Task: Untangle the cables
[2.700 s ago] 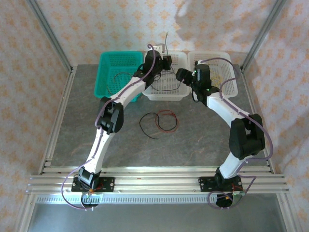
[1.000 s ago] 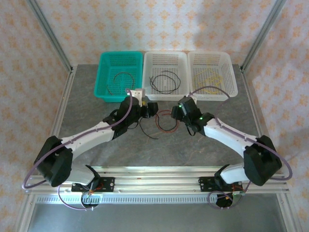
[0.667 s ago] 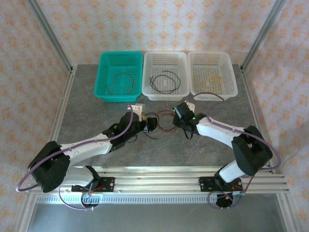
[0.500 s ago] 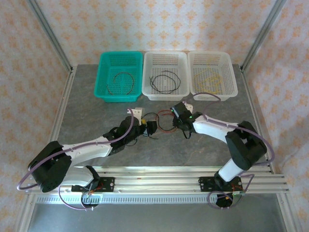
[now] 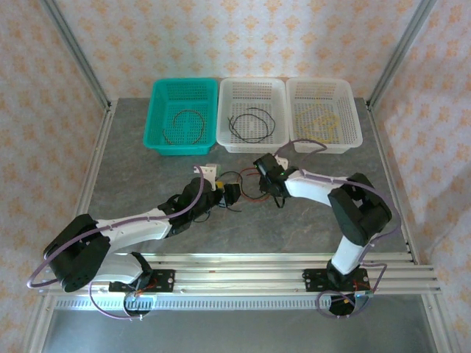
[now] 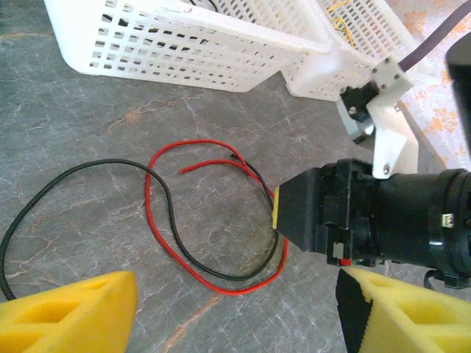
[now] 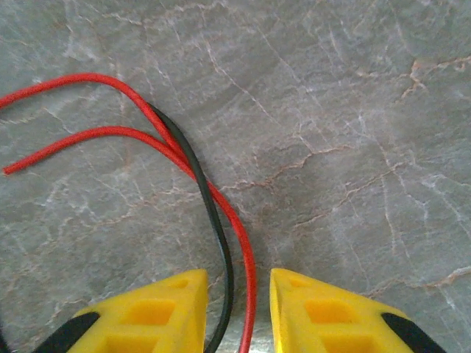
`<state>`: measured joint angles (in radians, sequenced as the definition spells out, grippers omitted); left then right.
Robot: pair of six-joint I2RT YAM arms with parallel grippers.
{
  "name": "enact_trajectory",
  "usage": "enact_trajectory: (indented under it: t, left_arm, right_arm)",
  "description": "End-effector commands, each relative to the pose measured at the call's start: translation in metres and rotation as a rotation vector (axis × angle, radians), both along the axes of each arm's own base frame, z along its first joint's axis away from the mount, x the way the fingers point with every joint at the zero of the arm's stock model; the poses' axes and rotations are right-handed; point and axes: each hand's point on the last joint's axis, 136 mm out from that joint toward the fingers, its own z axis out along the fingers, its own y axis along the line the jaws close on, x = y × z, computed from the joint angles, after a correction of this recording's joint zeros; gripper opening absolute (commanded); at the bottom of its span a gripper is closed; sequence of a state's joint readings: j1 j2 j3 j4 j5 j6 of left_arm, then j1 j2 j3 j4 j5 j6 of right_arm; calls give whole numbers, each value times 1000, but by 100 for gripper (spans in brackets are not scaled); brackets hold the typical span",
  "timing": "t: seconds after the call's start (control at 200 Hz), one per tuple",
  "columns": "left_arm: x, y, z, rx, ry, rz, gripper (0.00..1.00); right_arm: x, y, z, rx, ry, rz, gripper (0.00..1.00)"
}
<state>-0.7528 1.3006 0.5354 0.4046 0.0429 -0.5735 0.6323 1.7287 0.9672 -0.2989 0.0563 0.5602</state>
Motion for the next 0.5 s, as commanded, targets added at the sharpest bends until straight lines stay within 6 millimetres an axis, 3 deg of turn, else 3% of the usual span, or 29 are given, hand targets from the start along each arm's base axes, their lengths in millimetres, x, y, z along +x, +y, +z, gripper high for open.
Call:
enact_trajectory:
  t: [0.0, 0.255, 0.496]
  left_arm:
    - [5, -2, 9, -23, -30, 18, 73]
    - [10, -3, 10, -13, -26, 32, 72]
    - [16, 1, 13, -48, -19, 68, 69]
  right_arm:
    - [6, 0, -1, -27, -12, -2, 27]
    - [3, 2, -9, 3, 3, -1, 15]
    - [5, -4, 26, 39, -112, -12, 0]
